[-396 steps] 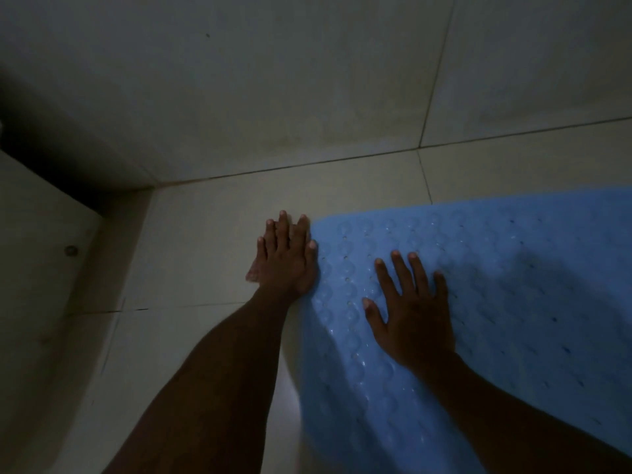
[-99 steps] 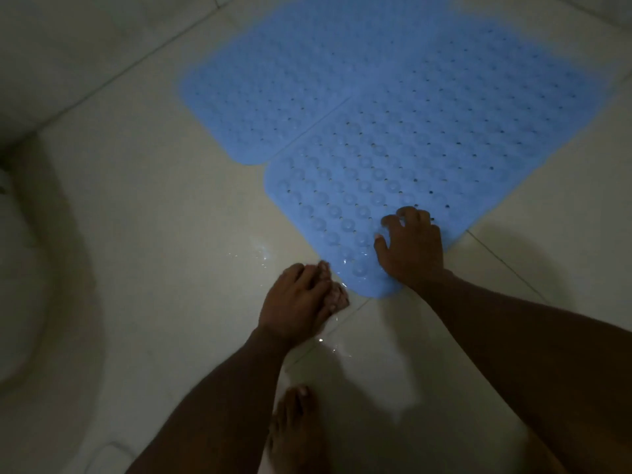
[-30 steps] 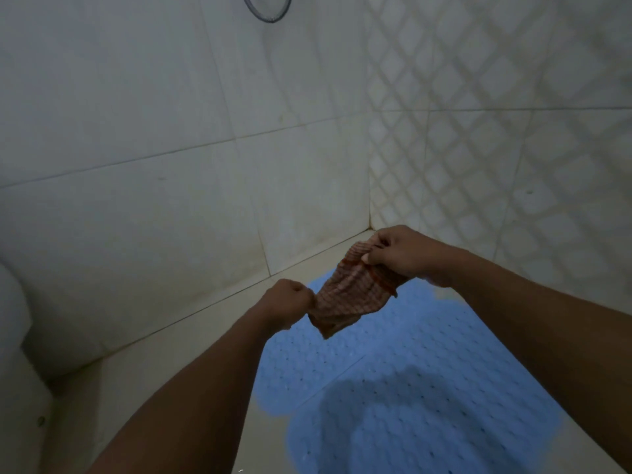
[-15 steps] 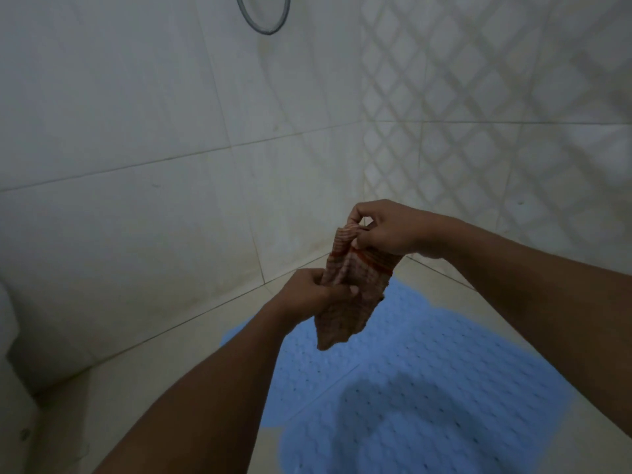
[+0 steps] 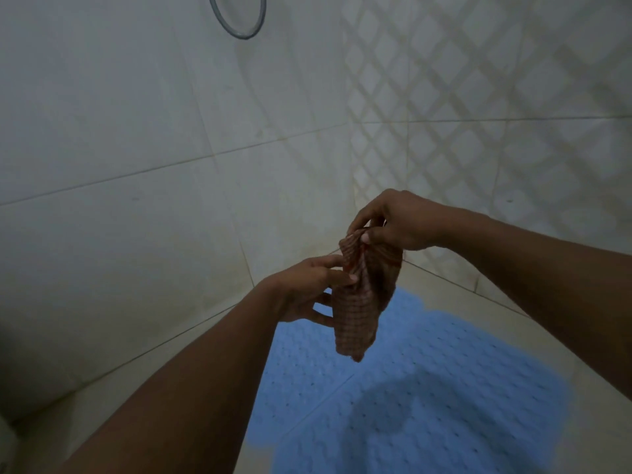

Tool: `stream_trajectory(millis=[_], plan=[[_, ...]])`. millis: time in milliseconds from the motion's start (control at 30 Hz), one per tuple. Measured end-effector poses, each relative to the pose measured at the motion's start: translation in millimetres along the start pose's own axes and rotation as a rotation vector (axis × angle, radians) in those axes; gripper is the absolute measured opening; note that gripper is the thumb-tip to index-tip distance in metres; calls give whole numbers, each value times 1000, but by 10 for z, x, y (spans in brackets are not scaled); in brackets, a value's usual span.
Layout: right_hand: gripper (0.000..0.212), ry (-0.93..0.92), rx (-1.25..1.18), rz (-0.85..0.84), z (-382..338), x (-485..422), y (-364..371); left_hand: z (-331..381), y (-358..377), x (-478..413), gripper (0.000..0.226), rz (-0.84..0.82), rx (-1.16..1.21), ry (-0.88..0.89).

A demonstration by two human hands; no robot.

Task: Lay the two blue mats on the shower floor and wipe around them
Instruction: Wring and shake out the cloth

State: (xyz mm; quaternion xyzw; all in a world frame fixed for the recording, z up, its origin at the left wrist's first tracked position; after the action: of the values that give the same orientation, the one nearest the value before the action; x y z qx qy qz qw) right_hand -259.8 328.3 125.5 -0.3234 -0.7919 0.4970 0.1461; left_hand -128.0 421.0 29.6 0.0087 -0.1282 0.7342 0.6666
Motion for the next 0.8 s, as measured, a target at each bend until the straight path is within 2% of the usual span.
stream_trajectory(millis=[67, 167, 300, 433, 533, 667, 800], plan=[[19, 16, 7, 29, 72, -43, -97, 70, 22, -119, 32, 34, -53, 32], [22, 82, 29, 75, 115, -120, -456, 301, 15, -265, 37, 128, -102, 64], [19, 167, 86, 28, -5, -213, -1394, 1194, -46, -403, 34, 187, -161, 99], [18, 222, 126, -72, -314, -278, -2811, 2816, -85, -445, 43, 150, -335, 208], [21, 261, 164, -134, -639, -260, -4048, 4175, 10, -372, 54, 74, -333, 227], [24, 339, 257, -171, -962, -113, -5736, 5922, 301, -230, 42, -22, -346, 253], [24, 431, 306, -154, -1145, 282, -7278, 7458, 763, -80, 39, -216, -457, 240]])
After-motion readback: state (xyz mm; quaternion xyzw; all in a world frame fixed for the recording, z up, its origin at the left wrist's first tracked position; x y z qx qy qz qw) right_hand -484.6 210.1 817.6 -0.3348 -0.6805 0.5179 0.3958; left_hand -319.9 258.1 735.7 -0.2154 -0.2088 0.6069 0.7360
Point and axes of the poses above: each hand's wrist, its own x-axis away from the middle knuckle, its own y-axis out of the palm, z = x × y, the point moved 5 cm from there along -x, towards the middle knuckle, and after that the axes turned 10 degrees about y, right-handed, at the moved point
